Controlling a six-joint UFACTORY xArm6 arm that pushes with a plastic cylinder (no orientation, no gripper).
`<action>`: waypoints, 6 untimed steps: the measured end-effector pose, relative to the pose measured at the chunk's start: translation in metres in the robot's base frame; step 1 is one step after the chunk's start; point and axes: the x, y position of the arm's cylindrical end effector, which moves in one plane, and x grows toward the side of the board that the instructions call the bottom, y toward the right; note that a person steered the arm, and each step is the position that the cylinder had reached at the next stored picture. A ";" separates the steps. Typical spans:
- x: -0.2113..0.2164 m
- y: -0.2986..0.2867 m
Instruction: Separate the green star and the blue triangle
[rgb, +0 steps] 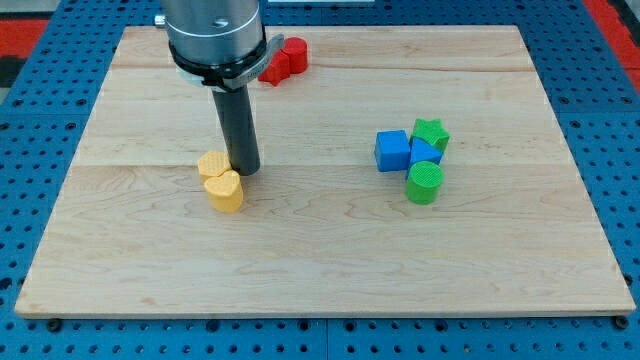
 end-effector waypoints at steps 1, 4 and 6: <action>0.003 0.055; 0.038 0.170; 0.038 0.221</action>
